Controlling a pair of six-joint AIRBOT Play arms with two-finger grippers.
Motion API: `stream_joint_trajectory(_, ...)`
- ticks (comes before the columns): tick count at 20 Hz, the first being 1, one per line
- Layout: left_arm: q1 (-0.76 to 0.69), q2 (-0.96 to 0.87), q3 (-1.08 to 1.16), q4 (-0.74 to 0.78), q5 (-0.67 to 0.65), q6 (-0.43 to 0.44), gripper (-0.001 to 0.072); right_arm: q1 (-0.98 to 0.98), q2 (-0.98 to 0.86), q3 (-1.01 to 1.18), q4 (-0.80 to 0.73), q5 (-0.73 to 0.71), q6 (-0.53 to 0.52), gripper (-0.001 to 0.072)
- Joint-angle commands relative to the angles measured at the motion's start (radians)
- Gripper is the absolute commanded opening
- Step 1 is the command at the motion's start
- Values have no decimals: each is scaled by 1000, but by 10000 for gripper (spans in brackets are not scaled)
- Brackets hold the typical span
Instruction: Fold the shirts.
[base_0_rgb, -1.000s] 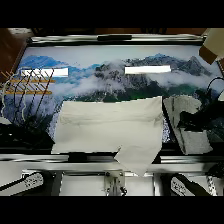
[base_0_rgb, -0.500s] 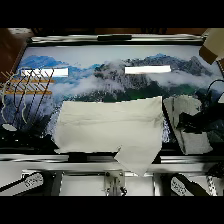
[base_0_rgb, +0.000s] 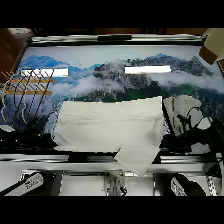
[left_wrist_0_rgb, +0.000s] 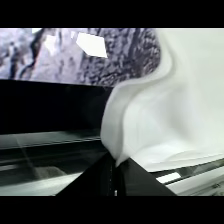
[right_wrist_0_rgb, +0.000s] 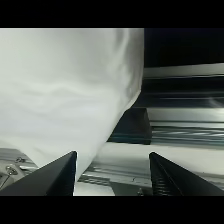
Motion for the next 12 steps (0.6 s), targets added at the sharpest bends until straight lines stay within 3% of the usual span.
stream_joint_trajectory(1, 1, 41, 0, -26, -40, 1, 35, 71, 11, -92, -5, -114, 82, 578)
stream_joint_trajectory(5, 1, 54, 0, -60, -40, 1, 35, 166, 11, -153, 2, -171, 122, 572)
stream_joint_trajectory(7, 1, 55, 0, -61, -40, 4, 35, 206, 11, -155, 2, -213, 161, 490)
stream_joint_trajectory(11, 1, 55, 0, -62, -40, 20, 36, 284, -32, -155, 10, -264, 225, 490)
stream_joint_trajectory(12, 1, 55, 0, -63, -40, 21, 36, 306, -55, -155, 16, -258, 224, 390)
